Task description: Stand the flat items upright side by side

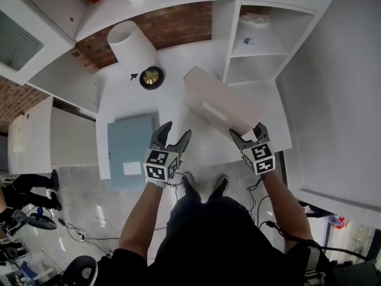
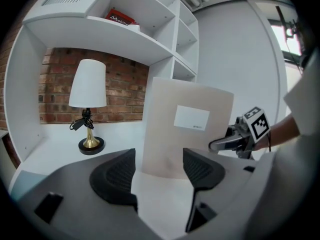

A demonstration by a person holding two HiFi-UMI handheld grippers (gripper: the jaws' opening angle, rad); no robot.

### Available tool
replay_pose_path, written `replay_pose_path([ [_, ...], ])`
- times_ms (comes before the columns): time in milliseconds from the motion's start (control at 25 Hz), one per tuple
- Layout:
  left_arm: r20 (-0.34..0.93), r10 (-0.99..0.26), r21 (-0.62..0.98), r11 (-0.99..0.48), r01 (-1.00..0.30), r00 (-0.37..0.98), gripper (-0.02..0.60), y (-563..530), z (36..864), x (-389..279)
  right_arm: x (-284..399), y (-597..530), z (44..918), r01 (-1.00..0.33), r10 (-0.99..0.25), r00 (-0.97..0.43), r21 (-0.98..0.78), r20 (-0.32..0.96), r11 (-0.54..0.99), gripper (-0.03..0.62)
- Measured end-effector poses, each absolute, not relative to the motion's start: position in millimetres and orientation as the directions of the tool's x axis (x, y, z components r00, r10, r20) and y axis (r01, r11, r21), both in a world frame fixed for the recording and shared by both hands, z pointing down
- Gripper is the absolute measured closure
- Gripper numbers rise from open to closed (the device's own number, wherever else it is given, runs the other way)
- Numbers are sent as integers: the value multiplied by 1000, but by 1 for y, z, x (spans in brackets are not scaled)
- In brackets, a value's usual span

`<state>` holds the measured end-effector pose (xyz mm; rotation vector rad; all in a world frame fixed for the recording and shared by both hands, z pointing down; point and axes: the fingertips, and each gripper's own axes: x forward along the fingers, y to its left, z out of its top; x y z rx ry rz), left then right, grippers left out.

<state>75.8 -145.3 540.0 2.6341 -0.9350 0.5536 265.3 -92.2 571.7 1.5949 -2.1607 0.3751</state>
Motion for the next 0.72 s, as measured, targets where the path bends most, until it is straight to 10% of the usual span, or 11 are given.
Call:
replay_pose_path([
  [720,374,-464,186,-811,-555,803,287,-170,514,12,261,-196,577,-961,-809,255,47,530,-272,279],
])
